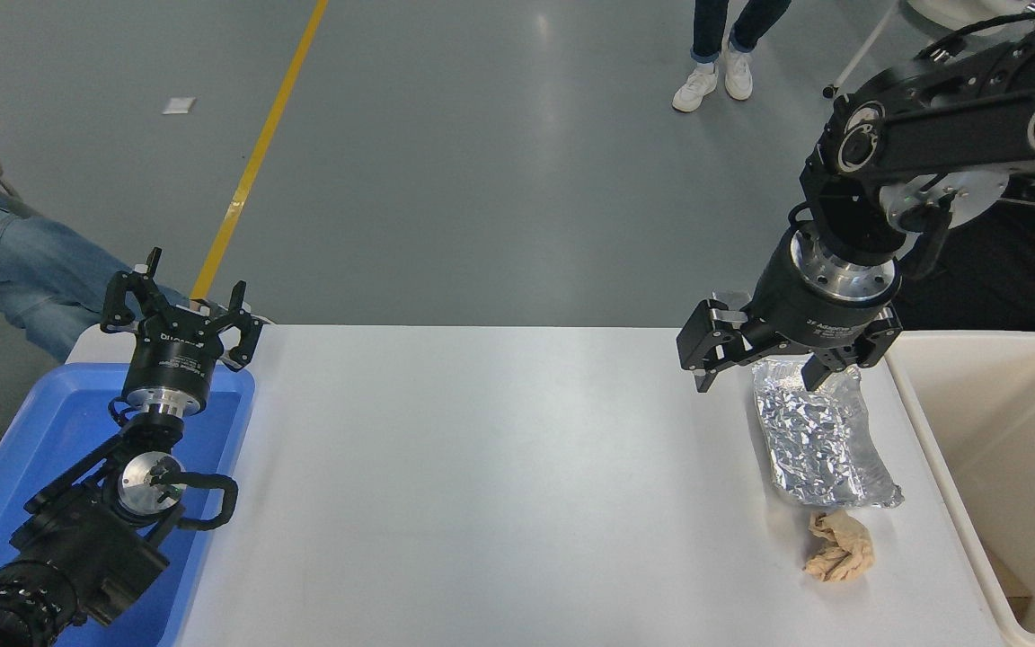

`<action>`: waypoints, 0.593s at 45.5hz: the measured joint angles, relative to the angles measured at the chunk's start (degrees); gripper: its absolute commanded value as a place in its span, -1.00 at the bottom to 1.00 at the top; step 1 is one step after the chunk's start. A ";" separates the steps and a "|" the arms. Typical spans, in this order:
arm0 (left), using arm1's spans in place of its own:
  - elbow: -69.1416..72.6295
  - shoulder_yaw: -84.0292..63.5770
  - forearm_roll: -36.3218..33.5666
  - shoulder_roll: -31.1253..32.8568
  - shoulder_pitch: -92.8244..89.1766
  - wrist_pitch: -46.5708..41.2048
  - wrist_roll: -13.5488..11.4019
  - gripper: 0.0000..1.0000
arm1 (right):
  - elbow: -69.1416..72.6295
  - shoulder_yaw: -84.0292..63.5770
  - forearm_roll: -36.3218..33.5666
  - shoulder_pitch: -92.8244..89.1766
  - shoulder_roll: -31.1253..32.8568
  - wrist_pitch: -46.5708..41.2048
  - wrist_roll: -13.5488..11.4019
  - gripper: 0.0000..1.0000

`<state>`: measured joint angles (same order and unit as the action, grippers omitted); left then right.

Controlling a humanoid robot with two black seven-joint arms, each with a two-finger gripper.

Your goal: Pick up foil plate and place in dustbin

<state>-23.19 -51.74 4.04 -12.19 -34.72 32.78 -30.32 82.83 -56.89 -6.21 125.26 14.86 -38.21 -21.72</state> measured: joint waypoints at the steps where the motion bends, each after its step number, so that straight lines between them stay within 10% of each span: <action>1: 0.00 0.00 0.00 0.00 0.00 0.00 0.00 0.98 | -0.27 -0.01 -0.07 -0.23 0.00 -0.01 0.00 1.00; 27: -0.02 -0.02 -0.01 0.00 0.00 0.00 0.07 0.98 | -3.54 -2.97 -0.60 -2.43 0.71 -0.13 0.05 1.00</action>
<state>-23.21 -51.76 4.03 -12.19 -34.72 32.78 -30.25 79.30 -59.86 -6.82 122.82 15.57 -38.34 -21.67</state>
